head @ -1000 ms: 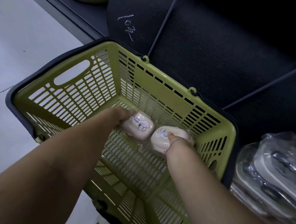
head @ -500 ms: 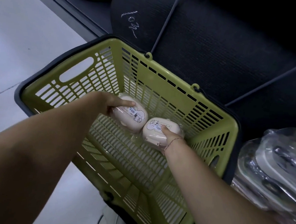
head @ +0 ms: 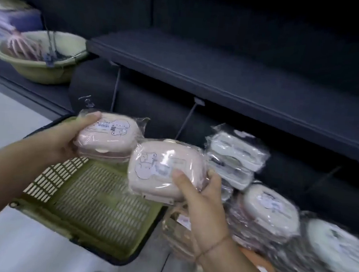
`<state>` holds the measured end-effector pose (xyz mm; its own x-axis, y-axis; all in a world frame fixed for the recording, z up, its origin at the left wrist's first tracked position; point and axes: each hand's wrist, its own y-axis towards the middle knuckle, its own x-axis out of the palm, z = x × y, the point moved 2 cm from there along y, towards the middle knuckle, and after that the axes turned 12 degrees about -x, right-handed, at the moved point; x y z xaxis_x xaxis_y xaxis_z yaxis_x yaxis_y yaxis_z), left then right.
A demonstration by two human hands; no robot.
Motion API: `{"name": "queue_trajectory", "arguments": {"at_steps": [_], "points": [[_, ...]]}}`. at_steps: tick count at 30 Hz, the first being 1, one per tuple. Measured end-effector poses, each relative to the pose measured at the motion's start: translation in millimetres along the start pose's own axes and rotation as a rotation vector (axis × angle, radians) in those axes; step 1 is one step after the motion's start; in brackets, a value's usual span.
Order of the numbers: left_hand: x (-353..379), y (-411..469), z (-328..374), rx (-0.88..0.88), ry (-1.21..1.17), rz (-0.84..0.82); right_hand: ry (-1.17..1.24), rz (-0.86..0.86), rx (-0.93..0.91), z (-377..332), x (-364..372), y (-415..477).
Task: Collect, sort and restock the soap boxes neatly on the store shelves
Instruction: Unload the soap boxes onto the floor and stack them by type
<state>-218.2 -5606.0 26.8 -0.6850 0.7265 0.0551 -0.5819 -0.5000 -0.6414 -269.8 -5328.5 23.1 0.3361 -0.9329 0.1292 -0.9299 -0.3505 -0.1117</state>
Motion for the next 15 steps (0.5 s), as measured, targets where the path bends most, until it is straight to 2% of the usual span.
{"name": "queue_trajectory", "arguments": {"at_steps": [2,5,7,9,13,15], "points": [[43,-29,6,0.018,-0.052,-0.013,0.009,0.033,-0.030,-28,-54,-19],[101,-66,14,0.046,-0.068,-0.085,0.030,0.246,-0.023,-51,-137,-32],[136,-92,13,0.041,-0.083,-0.112,0.012,0.388,-0.012,-53,-189,-31],[164,-111,6,0.037,-0.092,-0.151,0.009,0.460,0.052,-36,-228,-18],[200,-131,-22,0.006,-0.071,-0.174,0.121,0.484,0.143,-3,-247,16],[207,-132,-34,-0.023,-0.058,-0.183,0.067,0.465,0.166,7,-238,30]]}}
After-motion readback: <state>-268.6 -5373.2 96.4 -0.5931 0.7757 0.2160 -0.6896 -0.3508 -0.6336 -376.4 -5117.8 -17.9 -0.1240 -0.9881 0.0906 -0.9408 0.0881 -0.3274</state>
